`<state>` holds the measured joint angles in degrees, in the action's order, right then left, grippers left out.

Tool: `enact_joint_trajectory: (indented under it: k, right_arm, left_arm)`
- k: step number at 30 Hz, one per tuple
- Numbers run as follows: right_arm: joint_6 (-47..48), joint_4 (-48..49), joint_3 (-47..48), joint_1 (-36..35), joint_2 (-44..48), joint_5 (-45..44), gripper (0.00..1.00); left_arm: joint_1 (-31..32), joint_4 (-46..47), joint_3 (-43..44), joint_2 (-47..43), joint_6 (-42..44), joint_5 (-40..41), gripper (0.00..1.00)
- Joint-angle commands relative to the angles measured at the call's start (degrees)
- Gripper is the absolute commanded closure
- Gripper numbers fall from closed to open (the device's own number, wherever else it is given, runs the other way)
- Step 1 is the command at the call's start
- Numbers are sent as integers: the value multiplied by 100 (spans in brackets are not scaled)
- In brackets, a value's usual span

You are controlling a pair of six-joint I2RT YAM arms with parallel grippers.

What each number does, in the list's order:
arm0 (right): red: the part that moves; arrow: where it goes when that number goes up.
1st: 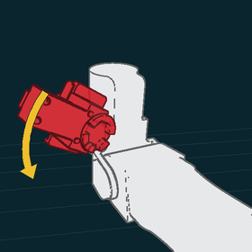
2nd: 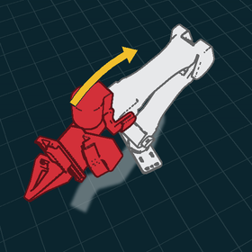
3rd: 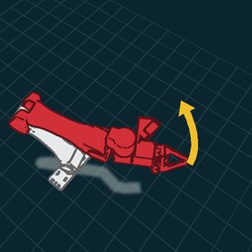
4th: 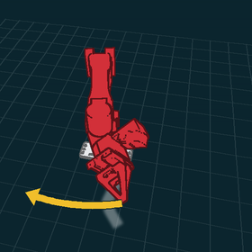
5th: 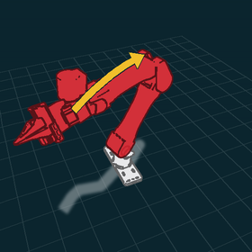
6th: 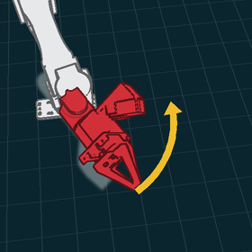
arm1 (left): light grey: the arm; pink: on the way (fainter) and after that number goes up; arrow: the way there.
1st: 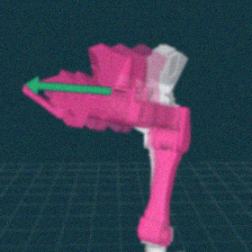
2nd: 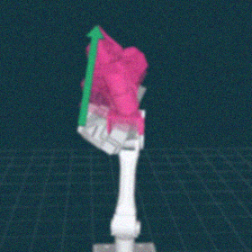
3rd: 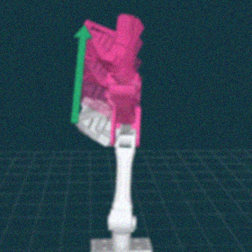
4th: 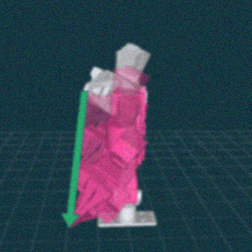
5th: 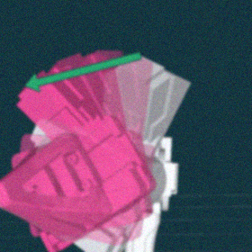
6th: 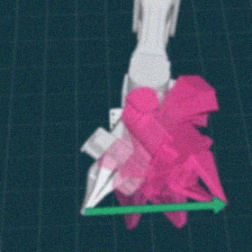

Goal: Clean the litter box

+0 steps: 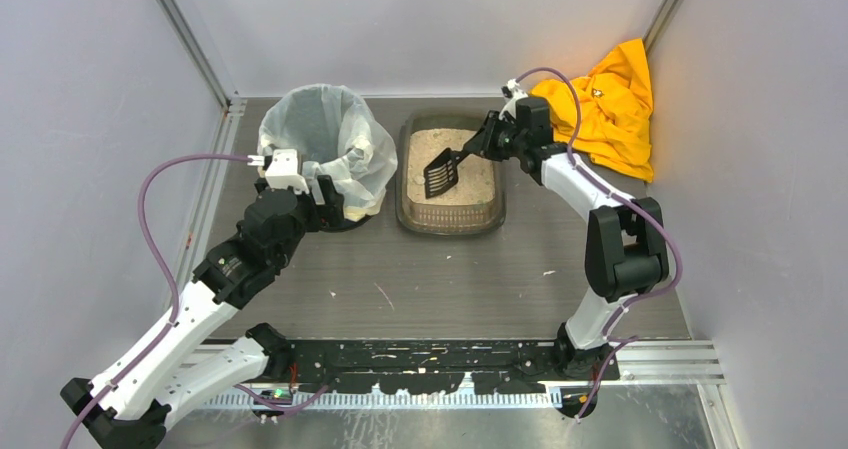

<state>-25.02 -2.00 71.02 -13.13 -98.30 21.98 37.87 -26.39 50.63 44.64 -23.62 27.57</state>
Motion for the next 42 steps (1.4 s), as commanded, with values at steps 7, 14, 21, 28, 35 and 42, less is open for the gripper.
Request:
enact_joint_trajectory:
  k: [7, 14, 21, 28, 35, 42]
  right_arm:
    - [1178, -1088, 1209, -498, -15, -1324, 99]
    - [998, -829, 1133, -723, -374, -1137, 99]
    - [793, -587, 1013, -806, -644, -975, 99]
    - [125, 254, 715, -783, -1036, -432, 99]
    - [-1010, 1518, 199, -229, -1016, 394, 99]
    - [-1209, 1754, -300, 360, -329, 599, 99]
  left_arm:
    - [-11, 276, 17, -35, -18, 2, 15]
    - [-15, 239, -1, -51, -20, 46, 15]
    - [-16, 199, -17, -77, -12, 72, 15]
    - [-16, 221, -23, -1, -20, 55, 15]
    - [-16, 206, -6, 0, -20, 54, 15]
    - [-9, 307, -1, 119, -27, -73, 15]
